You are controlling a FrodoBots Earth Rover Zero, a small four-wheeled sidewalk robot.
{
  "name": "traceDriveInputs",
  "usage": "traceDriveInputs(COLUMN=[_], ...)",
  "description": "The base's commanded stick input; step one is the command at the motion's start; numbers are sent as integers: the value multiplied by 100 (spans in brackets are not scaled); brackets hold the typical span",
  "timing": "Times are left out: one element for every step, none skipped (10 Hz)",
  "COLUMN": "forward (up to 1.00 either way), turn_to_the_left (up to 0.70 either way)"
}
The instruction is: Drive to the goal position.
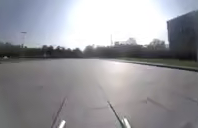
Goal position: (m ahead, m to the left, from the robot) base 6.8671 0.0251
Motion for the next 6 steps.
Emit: traceDriveInputs(forward=[100, 100, 100, 100, 100, 100], turn_to_the_left=[0, 0, 0, 9, 16, 0])
